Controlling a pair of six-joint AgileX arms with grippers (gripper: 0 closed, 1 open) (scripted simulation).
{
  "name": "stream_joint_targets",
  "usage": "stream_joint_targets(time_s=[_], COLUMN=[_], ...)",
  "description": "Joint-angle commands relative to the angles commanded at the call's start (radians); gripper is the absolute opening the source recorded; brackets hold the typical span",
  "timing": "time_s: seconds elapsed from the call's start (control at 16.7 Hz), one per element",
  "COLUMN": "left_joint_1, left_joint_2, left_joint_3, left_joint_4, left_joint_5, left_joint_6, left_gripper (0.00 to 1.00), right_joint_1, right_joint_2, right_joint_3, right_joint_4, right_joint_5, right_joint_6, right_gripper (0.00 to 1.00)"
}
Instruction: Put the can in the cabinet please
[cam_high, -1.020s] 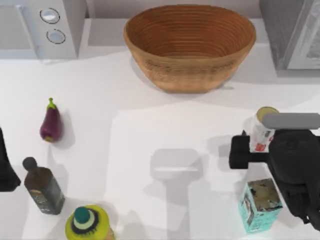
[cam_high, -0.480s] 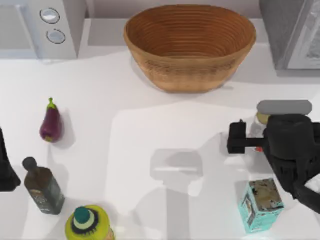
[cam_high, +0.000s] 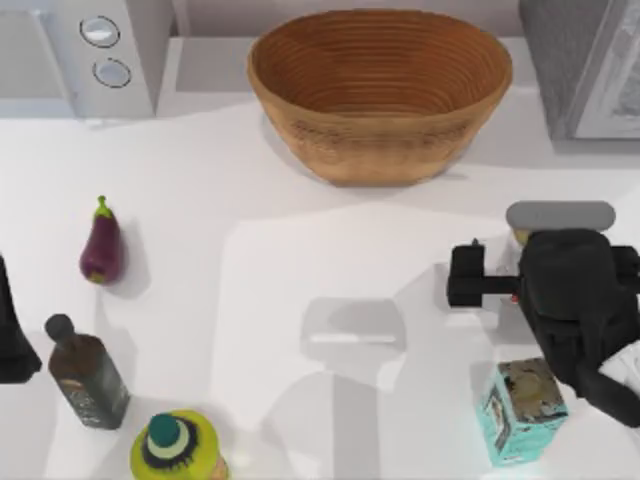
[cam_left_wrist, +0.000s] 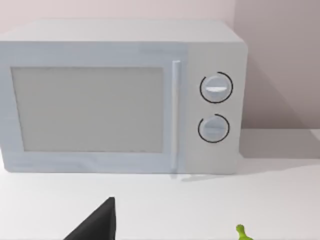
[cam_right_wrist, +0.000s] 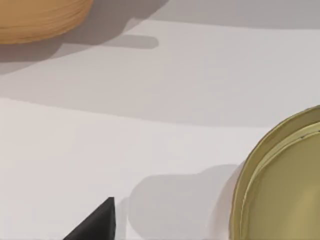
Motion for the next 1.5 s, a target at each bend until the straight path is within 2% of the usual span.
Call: stream_joint_targets(time_s=[0.06,0.84,1.5], left_joint_1=[0.000,0.000,0.000], left_joint_2=[0.000,0.000,0.000], left_joint_3=[0.000,0.000,0.000], left_joint_4=[0.000,0.000,0.000], left_joint_5=[0.000,0.000,0.000], left_joint_6=[0.000,0.000,0.000], left_gripper=[1.00,1.00,1.00], right_joint_1=[0.000,0.000,-0.006], right_joint_2=[0.000,0.000,-0.014], right_joint_3=[0.000,0.000,0.000], right_joint_4=[0.000,0.000,-0.006], right_joint_5=[0.000,0.000,-0.005], right_joint_6=[0.000,0.000,0.004], right_gripper=[1.00,0.02,0.00])
